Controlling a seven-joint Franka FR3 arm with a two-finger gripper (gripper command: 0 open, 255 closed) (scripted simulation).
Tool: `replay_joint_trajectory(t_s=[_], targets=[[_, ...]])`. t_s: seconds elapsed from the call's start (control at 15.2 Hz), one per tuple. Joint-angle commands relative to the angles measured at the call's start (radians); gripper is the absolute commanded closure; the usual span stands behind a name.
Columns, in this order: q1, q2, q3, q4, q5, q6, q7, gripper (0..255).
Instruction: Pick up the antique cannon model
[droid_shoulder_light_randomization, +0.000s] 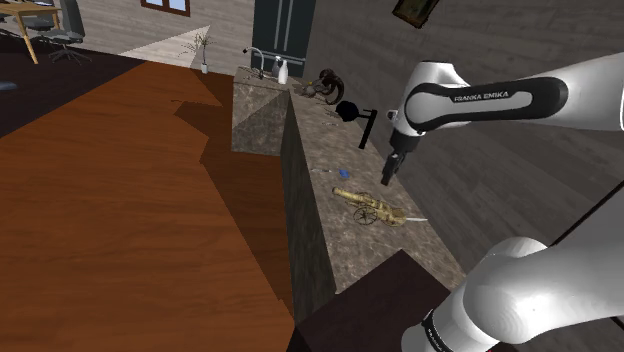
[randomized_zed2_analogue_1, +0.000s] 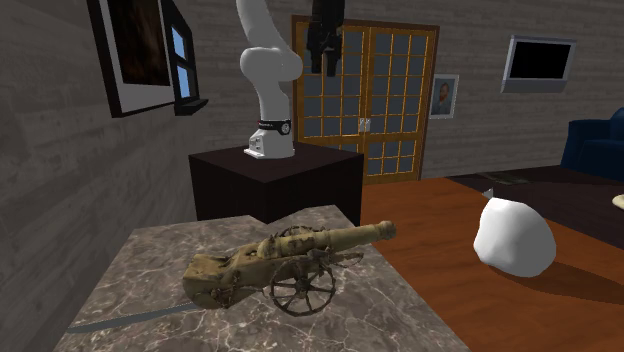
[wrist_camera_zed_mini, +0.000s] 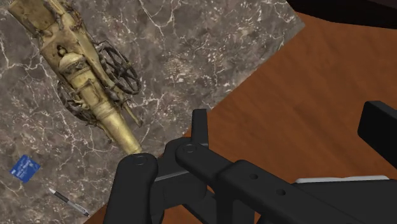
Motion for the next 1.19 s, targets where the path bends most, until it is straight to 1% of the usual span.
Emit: replay_joint_trajectory(t_s=[0.0,0.2,0.33,0.46,0.66,0.86,1.12], targets=[[0.007,0.07,-0.042,0.013,0.002,0.071,-0.065,0],[0.023,0.183,-0.101,0.039,0.025,0.17,-0.167,0],[0.037,0.264,-0.138,0.065,0.058,0.232,-0.242,0],[0.05,0.35,-0.17,0.097,0.105,0.288,-0.326,0],[0.061,0.487,-0.201,0.158,0.206,0.358,-0.466,0],[0.048,0.626,-0.2,0.234,0.328,0.406,-0.615,0],[-0.011,0.804,-0.152,0.358,0.474,0.437,-0.791,0]])
